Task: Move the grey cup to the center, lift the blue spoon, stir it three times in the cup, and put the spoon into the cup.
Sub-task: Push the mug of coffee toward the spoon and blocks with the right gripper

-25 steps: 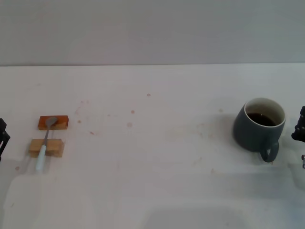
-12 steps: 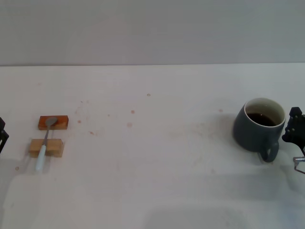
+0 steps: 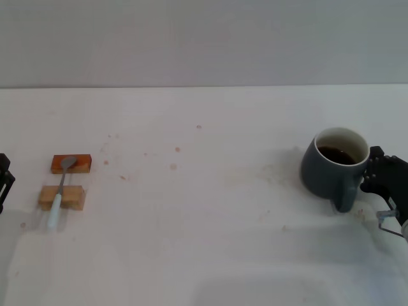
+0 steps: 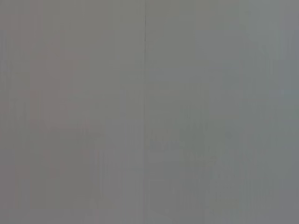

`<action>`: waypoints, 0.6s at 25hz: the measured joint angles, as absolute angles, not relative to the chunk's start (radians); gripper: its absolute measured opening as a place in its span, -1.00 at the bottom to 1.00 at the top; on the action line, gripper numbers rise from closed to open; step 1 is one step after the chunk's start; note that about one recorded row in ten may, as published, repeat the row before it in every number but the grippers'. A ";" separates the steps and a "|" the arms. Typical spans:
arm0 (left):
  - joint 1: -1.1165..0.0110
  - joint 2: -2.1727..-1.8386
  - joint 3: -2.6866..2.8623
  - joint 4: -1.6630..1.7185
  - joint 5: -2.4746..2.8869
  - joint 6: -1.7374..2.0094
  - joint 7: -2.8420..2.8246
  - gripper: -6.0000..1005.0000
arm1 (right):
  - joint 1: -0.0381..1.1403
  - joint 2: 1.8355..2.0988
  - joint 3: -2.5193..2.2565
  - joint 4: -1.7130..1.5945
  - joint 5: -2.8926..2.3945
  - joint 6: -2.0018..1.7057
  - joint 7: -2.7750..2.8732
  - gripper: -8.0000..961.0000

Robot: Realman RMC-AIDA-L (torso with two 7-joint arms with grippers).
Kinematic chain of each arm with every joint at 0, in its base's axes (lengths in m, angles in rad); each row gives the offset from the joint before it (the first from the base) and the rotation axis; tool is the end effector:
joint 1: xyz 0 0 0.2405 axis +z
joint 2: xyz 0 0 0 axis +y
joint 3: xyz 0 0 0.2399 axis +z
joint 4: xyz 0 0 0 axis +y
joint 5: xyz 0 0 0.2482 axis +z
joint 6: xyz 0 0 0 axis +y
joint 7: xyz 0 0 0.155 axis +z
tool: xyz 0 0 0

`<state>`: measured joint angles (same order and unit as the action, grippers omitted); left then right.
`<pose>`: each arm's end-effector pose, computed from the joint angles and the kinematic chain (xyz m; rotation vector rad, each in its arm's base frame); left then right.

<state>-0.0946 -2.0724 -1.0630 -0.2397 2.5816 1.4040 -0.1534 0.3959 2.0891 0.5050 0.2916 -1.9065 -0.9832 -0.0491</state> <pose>-0.3849 0.2437 -0.0072 -1.4688 -0.5149 -0.7062 0.3446 0.3313 -0.0836 -1.6867 0.6728 0.5084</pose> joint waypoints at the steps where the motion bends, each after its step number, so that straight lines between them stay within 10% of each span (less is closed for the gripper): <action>1: -0.093 -2.072 -1.063 -0.242 2.582 1.404 -0.153 0.65 | 0.396 2.089 0.503 0.294 -1.906 -0.983 -0.049 -0.99; 15: -0.088 -2.072 -1.063 -0.245 2.582 1.406 -0.153 0.65 | 0.415 2.089 0.452 0.334 -1.907 -0.977 -0.049 -0.99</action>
